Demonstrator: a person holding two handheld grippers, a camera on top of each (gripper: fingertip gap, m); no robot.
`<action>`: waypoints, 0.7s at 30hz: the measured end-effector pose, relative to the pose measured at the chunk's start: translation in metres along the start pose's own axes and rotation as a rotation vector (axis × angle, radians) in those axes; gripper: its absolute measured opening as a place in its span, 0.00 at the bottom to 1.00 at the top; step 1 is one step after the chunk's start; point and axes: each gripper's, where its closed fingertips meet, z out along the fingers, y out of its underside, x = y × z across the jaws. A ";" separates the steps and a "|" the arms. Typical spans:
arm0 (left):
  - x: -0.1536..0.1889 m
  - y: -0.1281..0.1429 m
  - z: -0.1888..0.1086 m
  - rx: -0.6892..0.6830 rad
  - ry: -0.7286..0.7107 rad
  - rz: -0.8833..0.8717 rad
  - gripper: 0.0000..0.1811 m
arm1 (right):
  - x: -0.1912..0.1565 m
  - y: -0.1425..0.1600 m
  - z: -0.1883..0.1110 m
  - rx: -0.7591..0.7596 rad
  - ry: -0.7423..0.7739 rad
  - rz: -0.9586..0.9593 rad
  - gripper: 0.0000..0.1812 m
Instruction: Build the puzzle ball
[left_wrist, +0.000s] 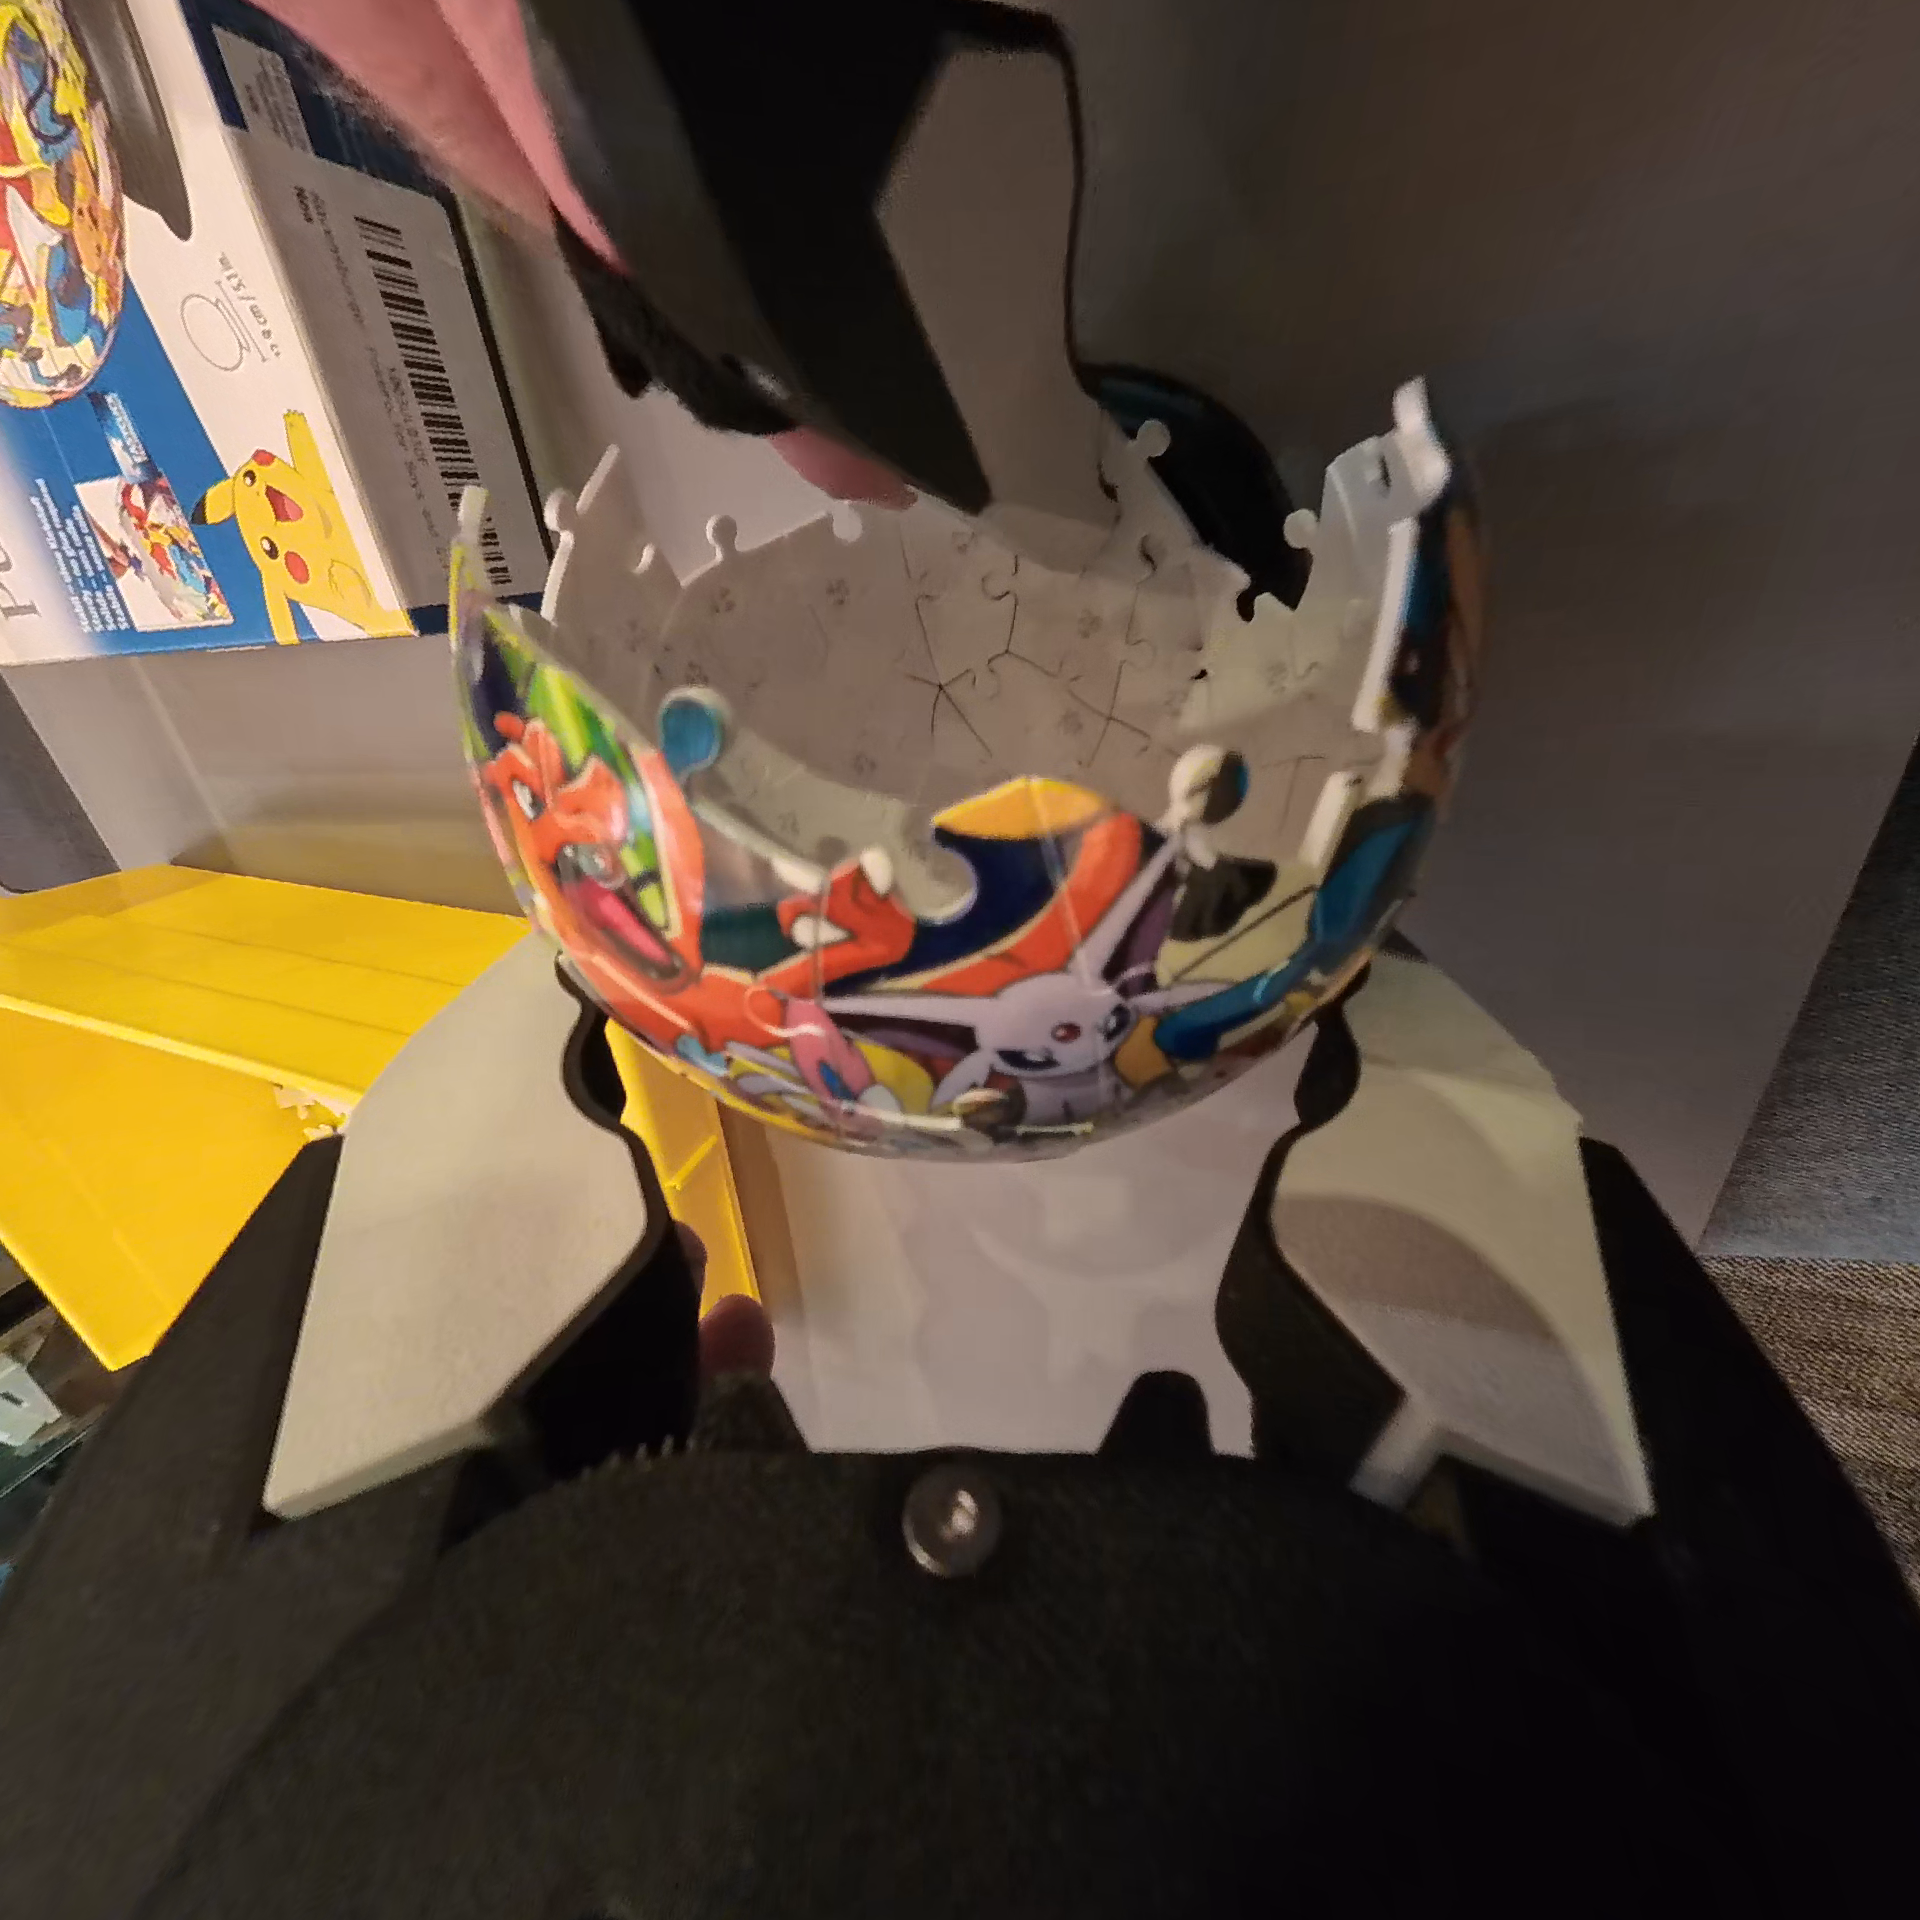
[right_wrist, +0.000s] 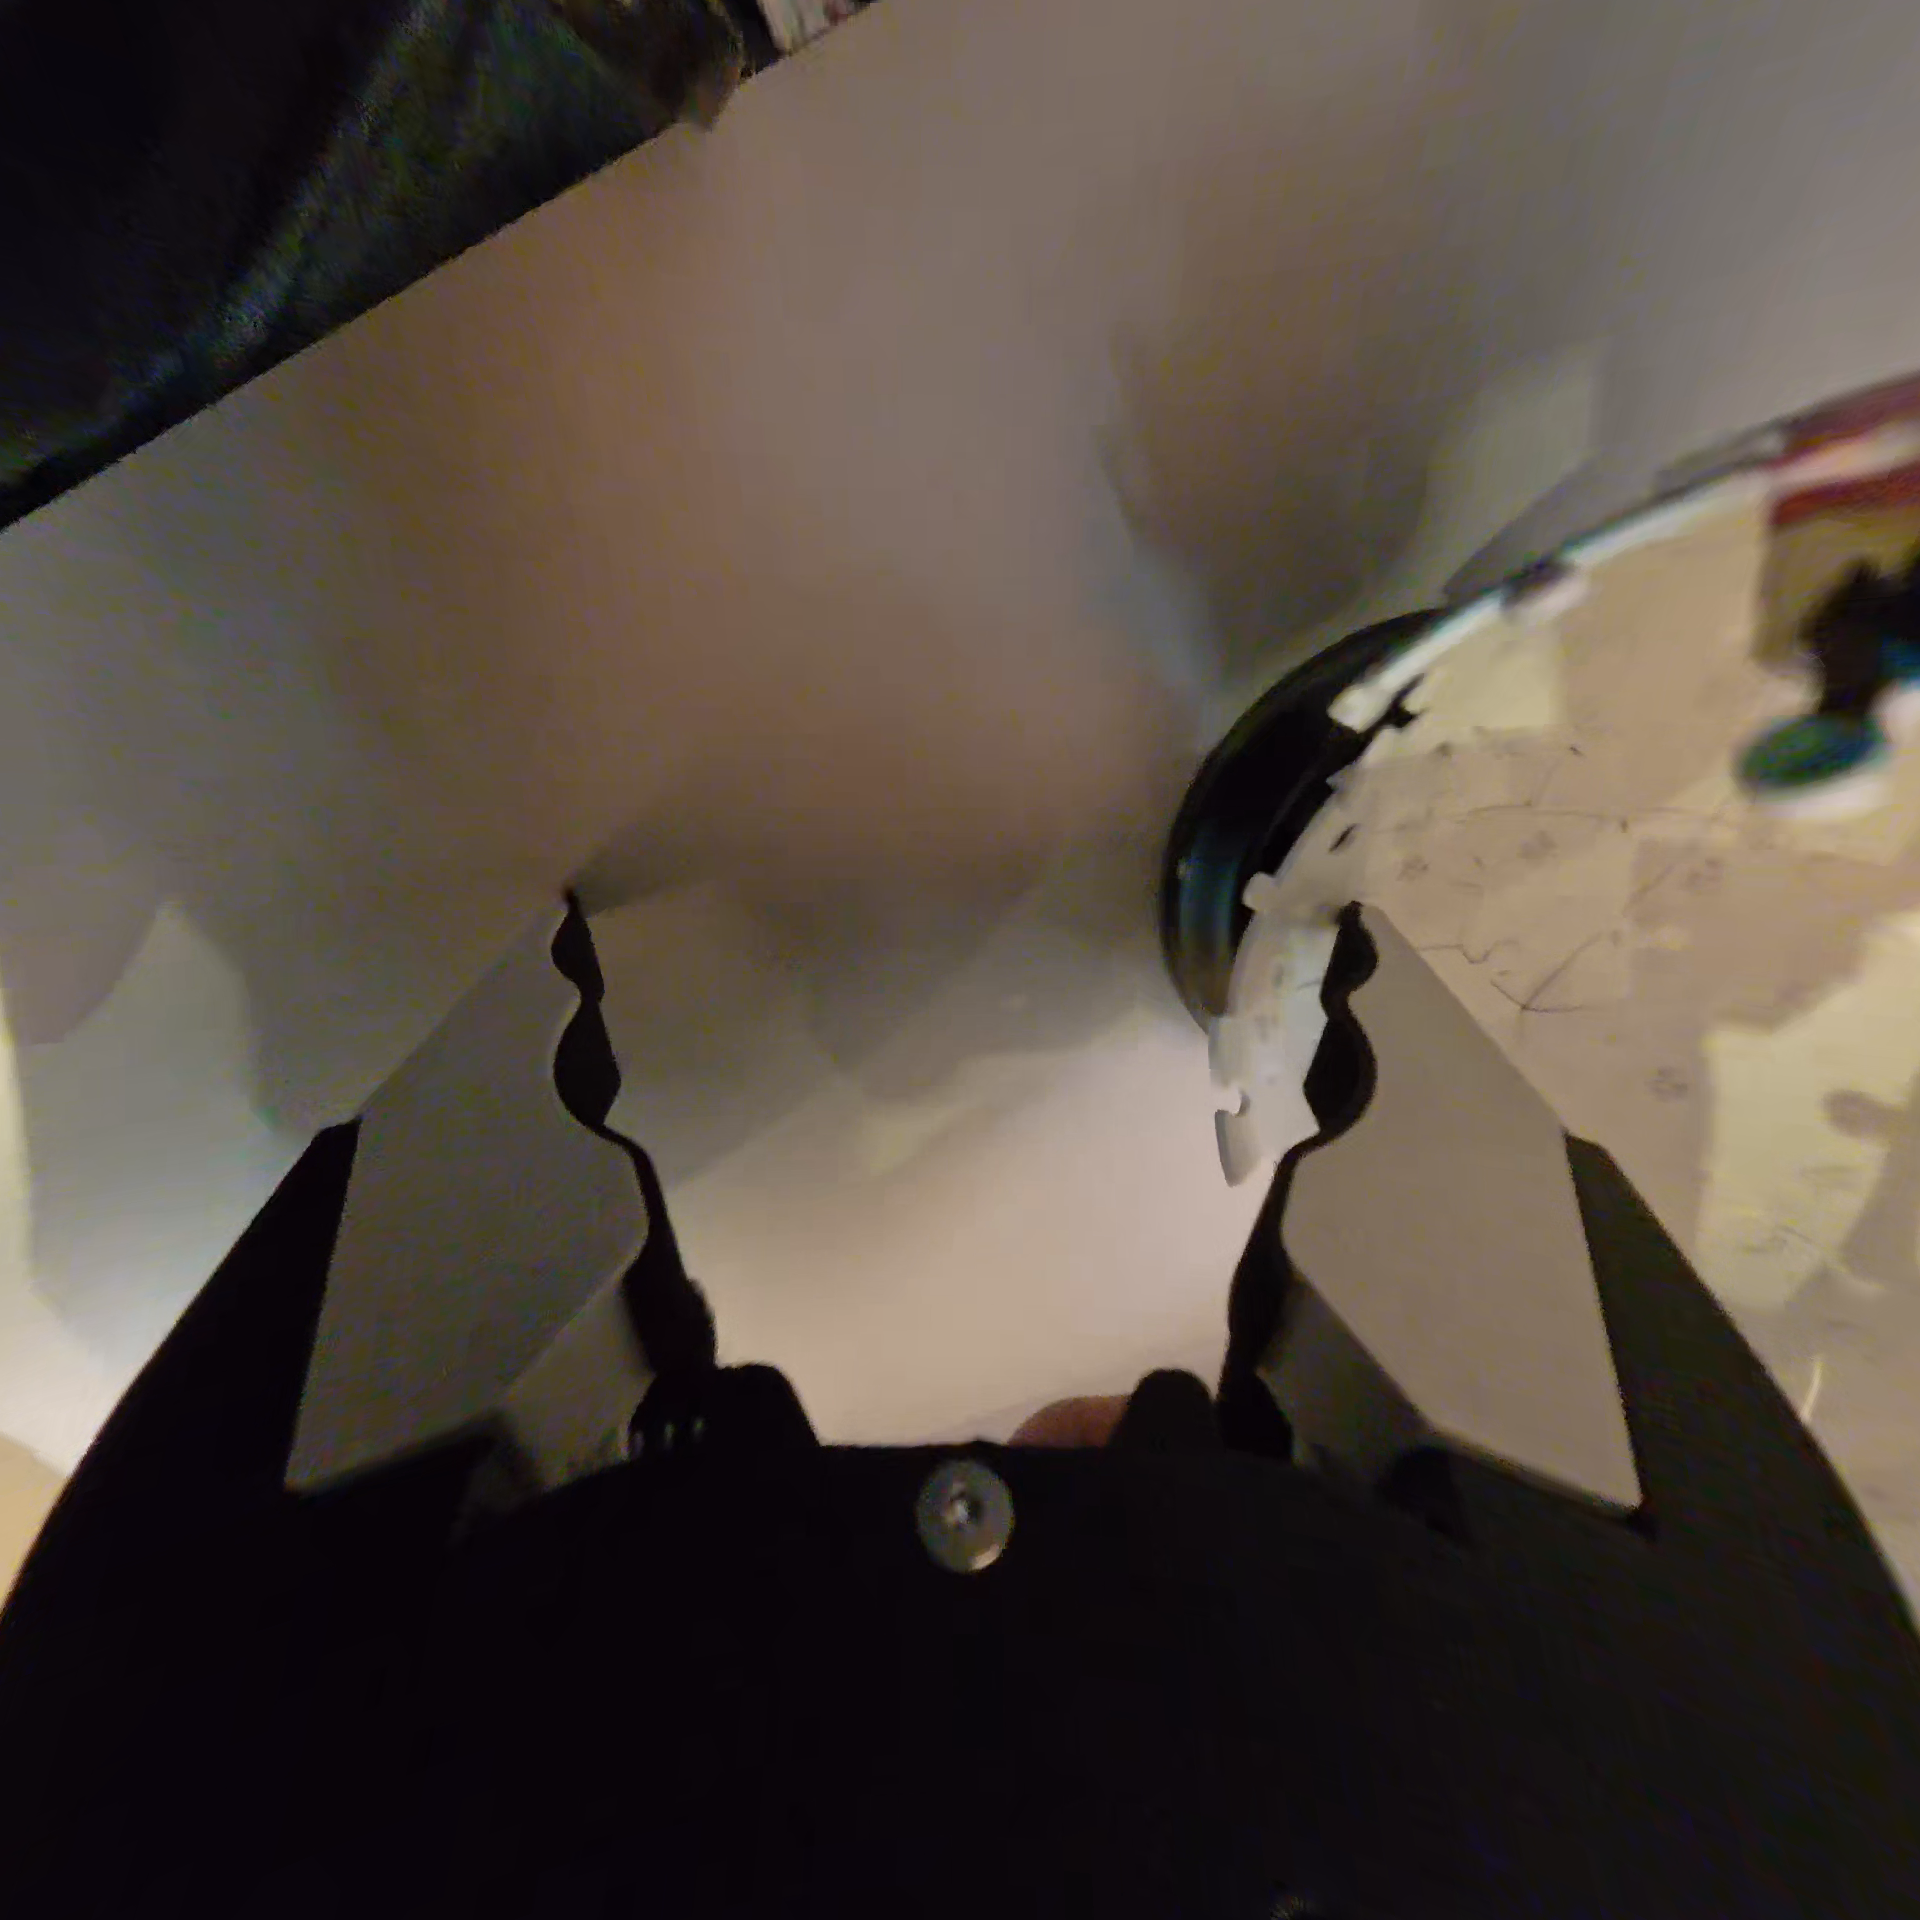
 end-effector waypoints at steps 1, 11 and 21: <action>0.000 0.000 0.000 0.002 -0.001 -0.001 0.70 | 0.001 -0.001 0.000 0.023 0.002 0.013 0.74; 0.001 0.001 0.001 -0.007 0.002 0.001 0.70 | 0.000 -0.011 -0.001 0.095 0.025 0.011 0.71; 0.003 -0.003 0.000 0.008 0.009 0.006 0.70 | -0.003 -0.012 -0.001 0.099 0.006 0.012 0.69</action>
